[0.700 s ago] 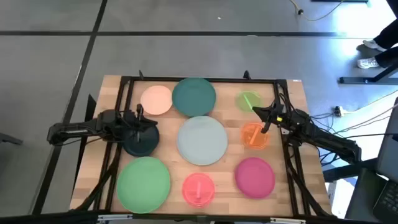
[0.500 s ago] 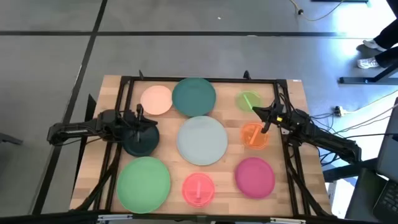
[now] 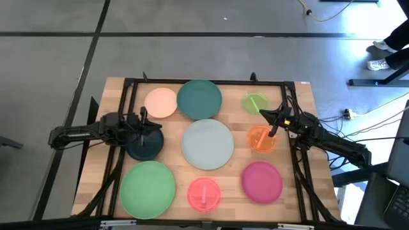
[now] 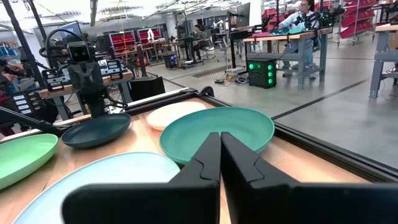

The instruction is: Stack plastic plates

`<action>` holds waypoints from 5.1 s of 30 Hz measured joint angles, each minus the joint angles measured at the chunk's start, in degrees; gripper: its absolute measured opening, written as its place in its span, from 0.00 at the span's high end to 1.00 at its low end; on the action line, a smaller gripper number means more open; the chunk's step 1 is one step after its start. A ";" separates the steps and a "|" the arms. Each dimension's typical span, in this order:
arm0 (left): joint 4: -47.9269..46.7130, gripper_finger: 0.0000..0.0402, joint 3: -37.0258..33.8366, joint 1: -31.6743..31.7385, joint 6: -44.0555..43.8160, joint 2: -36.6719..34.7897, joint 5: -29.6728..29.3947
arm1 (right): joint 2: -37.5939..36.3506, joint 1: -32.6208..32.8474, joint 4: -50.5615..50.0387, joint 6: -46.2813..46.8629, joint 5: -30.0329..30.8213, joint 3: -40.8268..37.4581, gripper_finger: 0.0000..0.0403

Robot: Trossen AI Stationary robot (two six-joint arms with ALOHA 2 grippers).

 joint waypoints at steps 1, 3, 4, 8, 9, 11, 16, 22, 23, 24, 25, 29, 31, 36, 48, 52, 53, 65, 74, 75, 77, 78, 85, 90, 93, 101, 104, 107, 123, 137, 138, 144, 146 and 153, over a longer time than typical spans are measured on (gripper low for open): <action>0.00 1.00 0.00 0.01 0.00 -0.01 0.00 | 0.00 0.00 -0.01 0.00 0.01 0.01 0.99; 0.00 1.00 0.00 0.01 0.00 -0.01 0.00 | 0.00 0.00 0.00 0.00 0.00 0.00 0.99; 0.00 1.00 0.00 0.02 0.00 -0.01 0.00 | 0.01 0.00 0.00 0.00 0.00 0.00 0.99; 0.00 1.00 0.00 0.00 0.00 -0.01 0.02 | 0.02 0.00 -0.02 0.00 0.00 0.02 0.99; 0.00 1.00 0.00 0.00 0.00 -0.01 0.00 | 0.01 0.00 -0.02 -0.02 0.01 0.00 0.99; 0.00 1.00 0.00 -0.01 0.00 -0.01 0.00 | 0.02 0.00 0.00 -0.02 -0.01 0.00 0.99; 0.00 1.00 0.00 -0.01 0.00 -0.01 0.00 | 0.01 0.00 -0.01 0.00 0.00 0.01 0.99; 0.00 1.00 0.00 0.00 0.00 -0.01 0.00 | 0.02 0.00 0.00 -0.02 0.01 0.00 0.99; 0.00 1.00 0.00 0.01 0.00 -0.01 0.00 | 0.00 0.00 0.00 0.00 0.00 0.02 0.99; 0.00 1.00 0.00 0.02 0.00 0.01 0.02 | 0.00 0.00 -0.01 -0.02 0.01 0.00 0.99; 0.00 1.00 0.00 0.01 0.00 -0.01 0.00 | 0.01 0.00 -0.02 0.00 0.01 0.01 0.99; 0.32 1.00 0.00 -0.02 -0.05 0.01 -1.13 | 0.00 0.00 -0.02 -0.01 0.01 0.00 0.99; 1.11 1.00 0.00 -0.01 0.96 -0.01 -5.35 | 0.00 0.00 0.00 -0.02 0.01 0.02 0.99; 1.53 1.00 0.00 -0.01 8.05 -0.01 -18.44 | 0.01 0.00 -0.02 0.00 0.00 0.01 0.99; 12.47 1.00 0.04 0.01 1.43 0.02 -15.18 | 0.23 0.00 6.50 0.00 3.66 -0.17 0.99; 17.23 1.00 0.00 -0.01 1.46 0.04 -11.69 | 0.15 0.00 11.27 0.00 3.69 -0.17 0.99; 18.77 1.00 0.00 0.00 2.60 0.02 -11.81 | 0.17 0.00 11.81 -0.13 3.83 -0.17 0.99; 22.35 1.00 0.00 0.02 9.67 2.17 -11.61 | 0.20 0.00 16.21 0.11 0.79 -0.15 0.99; 28.35 1.00 0.25 -0.85 9.44 13.35 -10.97 | 0.22 0.00 15.74 1.51 -5.50 -0.08 0.99; 28.37 1.00 0.57 -1.09 9.44 14.80 -11.12 | 0.22 0.00 15.67 1.39 -5.80 -0.07 0.99; 28.57 1.00 1.54 -1.41 9.41 17.57 -12.30 | 0.22 0.00 15.77 -0.40 -6.06 -0.07 0.99; 28.96 1.00 2.00 -1.53 9.37 18.82 -12.82 | 0.22 0.00 16.18 -1.91 -6.03 -0.07 0.99; 37.30 1.00 3.56 -2.03 9.36 28.29 -13.51 | 0.20 0.00 21.33 -7.81 -4.31 0.04 0.99; 43.88 1.00 3.65 -2.04 10.17 36.08 -11.99 | 0.22 0.00 23.50 -8.24 -3.44 0.04 0.99; 47.06 1.00 3.85 -2.01 13.77 40.62 -13.61 | 0.22 0.00 24.83 -9.28 -3.42 0.04 0.99; 47.89 1.00 10.13 0.72 15.76 53.31 -15.54 | 1.96 0.00 33.00 -22.98 -0.97 0.04 0.99; 47.83 1.00 13.24 2.48 15.15 58.45 -14.60 | 4.12 0.00 35.65 -24.02 -0.99 0.04 0.99; 46.82 1.00 16.45 3.59 15.13 63.52 -14.58 | 6.01 0.00 35.67 -24.38 -0.56 0.04 0.99; 19.04 0.86 38.79 9.73 8.14 76.65 -17.63 | 9.25 0.00 36.91 -21.82 0.47 1.38 0.99; -17.67 0.44 62.12 17.04 5.19 88.29 -3.97 | 9.25 0.00 35.28 -20.83 1.68 1.44 0.99; -17.89 0.43 61.95 16.54 5.73 88.69 -3.94 | 9.22 0.00 35.32 -20.91 1.84 1.46 0.99; -21.92 0.43 60.57 13.81 9.87 90.69 -4.46 | 9.22 0.00 35.11 -21.13 2.00 1.46 0.99; -24.95 0.44 60.57 13.41 10.35 90.83 -4.59 | 9.22 0.00 35.16 -21.15 2.00 1.46 0.99; -32.06 0.48 60.54 13.33 13.21 90.83 -4.35 | 9.22 0.00 35.43 -21.05 2.00 1.46 0.99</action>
